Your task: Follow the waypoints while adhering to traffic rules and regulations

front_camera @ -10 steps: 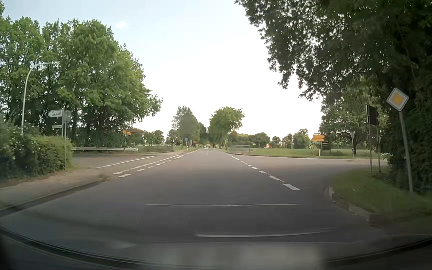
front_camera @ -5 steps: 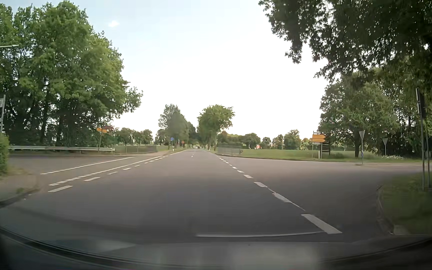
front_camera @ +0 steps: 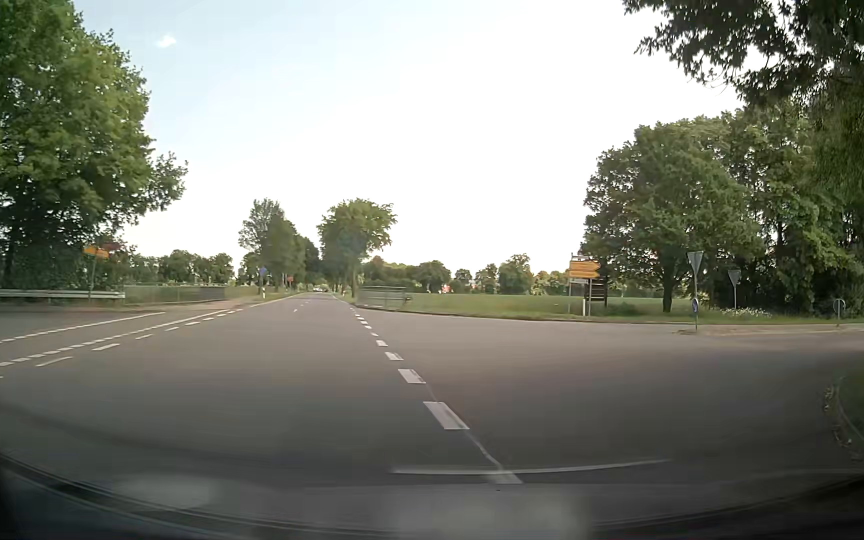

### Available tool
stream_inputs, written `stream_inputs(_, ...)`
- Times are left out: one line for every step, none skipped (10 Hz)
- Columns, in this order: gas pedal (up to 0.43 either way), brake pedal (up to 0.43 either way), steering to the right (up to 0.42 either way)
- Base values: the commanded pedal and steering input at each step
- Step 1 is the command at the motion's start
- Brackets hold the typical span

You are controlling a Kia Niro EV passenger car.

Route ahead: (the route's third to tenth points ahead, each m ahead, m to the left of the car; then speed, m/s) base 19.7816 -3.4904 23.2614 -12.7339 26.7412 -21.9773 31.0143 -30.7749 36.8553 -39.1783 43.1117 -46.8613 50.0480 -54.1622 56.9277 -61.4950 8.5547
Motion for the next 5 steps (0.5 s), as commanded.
stream_inputs(0.047, 0.006, 0.197)
stream_inputs(0.059, 0.006, 0.210)
stream_inputs(0.110, 0.006, 0.221)
stream_inputs(0.130, 0.006, 0.234)
stream_inputs(0.130, 0.006, 0.243)
